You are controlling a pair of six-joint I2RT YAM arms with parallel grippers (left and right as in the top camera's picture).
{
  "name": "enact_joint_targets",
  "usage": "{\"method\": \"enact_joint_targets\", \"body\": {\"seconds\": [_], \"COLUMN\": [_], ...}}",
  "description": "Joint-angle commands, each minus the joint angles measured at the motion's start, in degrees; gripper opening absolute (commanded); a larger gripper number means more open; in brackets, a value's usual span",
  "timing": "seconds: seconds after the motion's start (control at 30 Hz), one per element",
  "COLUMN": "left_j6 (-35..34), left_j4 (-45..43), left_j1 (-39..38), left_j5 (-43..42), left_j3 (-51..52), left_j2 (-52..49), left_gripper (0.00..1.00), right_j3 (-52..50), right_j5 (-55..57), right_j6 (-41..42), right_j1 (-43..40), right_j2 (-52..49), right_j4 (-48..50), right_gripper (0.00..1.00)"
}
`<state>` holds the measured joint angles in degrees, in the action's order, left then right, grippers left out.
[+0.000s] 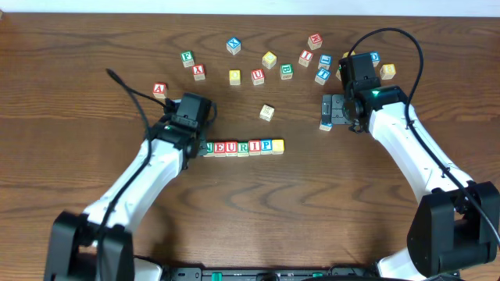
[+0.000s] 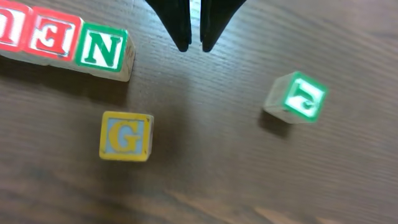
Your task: Spell out NEURIPS
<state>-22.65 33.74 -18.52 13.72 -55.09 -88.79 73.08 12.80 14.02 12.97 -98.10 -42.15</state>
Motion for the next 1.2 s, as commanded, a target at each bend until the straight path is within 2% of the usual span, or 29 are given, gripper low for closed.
{"method": "enact_joint_targets", "body": {"seconds": [0.0,0.47,1.17], "left_j6": [0.5,1.2,1.2], "left_j4": [-0.9,-2.9,-3.3], "left_j1": [0.2,0.2,0.2], "left_j5": [-2.3,-6.7,-7.3], "left_j3": [0.5,0.5,0.5], "left_j2": [-3.6,-6.8,-6.8], "left_gripper": [0.07,0.08,0.07], "right_j3": [1.2,1.2,1.2], "right_j5": [0.1,0.2,0.1], "right_j6": [0.5,0.5,0.5], "right_j1": [-0.1,-0.1,-0.1], "right_j2": [0.0,0.0,0.0], "right_j4": [0.2,0.2,0.0], "right_gripper": [0.99,0.99,0.99]}}
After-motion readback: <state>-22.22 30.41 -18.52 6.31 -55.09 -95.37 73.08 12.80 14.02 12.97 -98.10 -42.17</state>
